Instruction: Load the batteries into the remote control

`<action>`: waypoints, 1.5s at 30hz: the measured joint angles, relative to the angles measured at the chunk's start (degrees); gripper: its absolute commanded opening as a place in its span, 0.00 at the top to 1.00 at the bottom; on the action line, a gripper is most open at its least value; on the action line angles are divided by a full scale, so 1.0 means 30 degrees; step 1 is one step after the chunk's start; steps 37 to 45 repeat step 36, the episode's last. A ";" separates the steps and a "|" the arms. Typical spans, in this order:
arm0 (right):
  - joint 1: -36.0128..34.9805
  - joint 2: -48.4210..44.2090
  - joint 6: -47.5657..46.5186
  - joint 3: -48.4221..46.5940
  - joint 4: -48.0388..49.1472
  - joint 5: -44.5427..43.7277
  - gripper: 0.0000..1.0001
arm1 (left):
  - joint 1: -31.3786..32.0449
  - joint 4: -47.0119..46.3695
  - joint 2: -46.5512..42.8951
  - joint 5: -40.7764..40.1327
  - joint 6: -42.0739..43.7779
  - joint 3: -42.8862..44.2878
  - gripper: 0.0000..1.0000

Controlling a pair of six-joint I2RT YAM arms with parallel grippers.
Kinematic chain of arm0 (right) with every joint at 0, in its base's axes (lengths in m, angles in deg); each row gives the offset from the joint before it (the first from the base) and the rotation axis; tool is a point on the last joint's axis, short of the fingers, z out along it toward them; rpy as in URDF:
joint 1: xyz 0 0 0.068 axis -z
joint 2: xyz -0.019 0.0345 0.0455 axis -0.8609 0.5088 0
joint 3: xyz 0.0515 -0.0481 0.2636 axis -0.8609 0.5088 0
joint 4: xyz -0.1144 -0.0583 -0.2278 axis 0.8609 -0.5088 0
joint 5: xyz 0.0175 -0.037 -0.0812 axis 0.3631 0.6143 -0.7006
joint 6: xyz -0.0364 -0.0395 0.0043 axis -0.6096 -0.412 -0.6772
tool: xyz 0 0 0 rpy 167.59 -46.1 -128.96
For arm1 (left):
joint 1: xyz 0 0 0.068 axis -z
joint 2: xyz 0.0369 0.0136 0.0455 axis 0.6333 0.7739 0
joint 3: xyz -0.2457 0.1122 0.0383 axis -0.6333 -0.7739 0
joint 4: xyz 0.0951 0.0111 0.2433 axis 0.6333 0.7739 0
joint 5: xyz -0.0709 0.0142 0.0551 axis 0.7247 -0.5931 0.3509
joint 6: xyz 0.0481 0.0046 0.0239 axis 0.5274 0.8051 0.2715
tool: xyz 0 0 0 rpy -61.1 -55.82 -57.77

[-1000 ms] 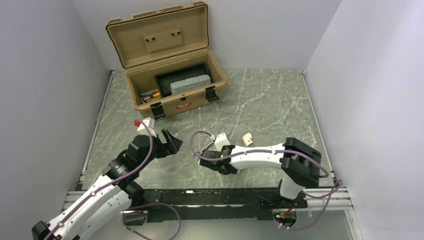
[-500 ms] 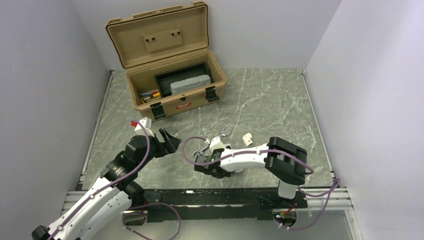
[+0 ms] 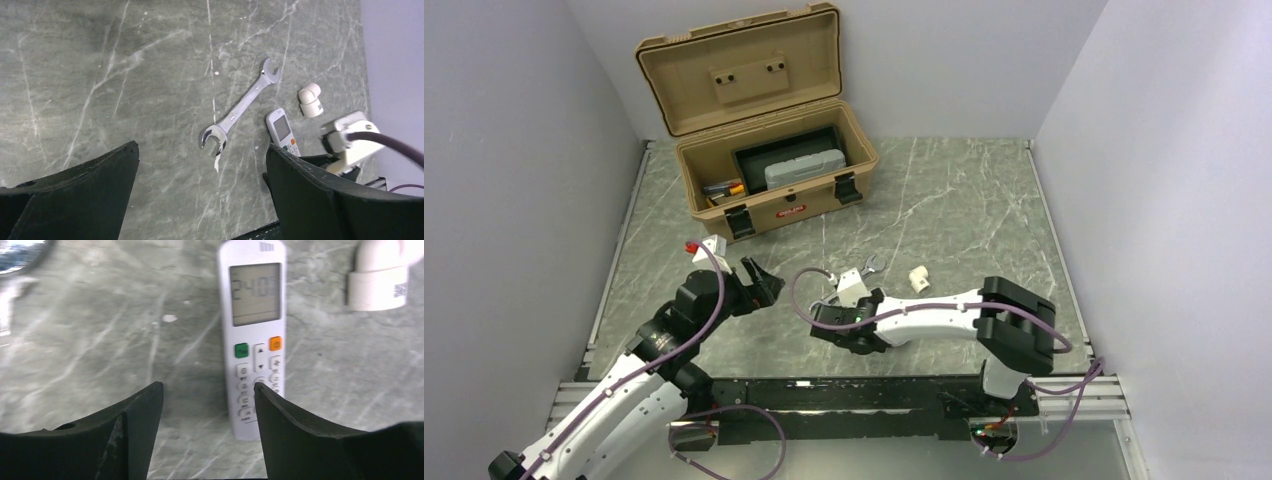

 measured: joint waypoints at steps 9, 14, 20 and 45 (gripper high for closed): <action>0.0022 -0.5654 -0.0393 0.3300 0.5843 0.2098 0.25 | -0.0029 0.1902 0.0022 -0.1239 0.0051 0.0000 0.01; 0.0546 -0.8925 -0.0270 0.4838 0.7715 0.1807 0.06 | -0.0029 0.3082 0.0270 -0.1887 0.0299 0.0299 0.01; 0.1807 -1.2794 -0.0109 0.6579 0.8036 0.1195 0.00 | -0.0029 0.4896 0.0007 -0.2681 0.0466 0.1486 0.00; 0.2244 -2.0218 -0.0211 1.0324 0.7359 -0.0765 0.00 | -0.0029 0.5872 -0.2798 -0.3235 0.0495 0.1093 0.01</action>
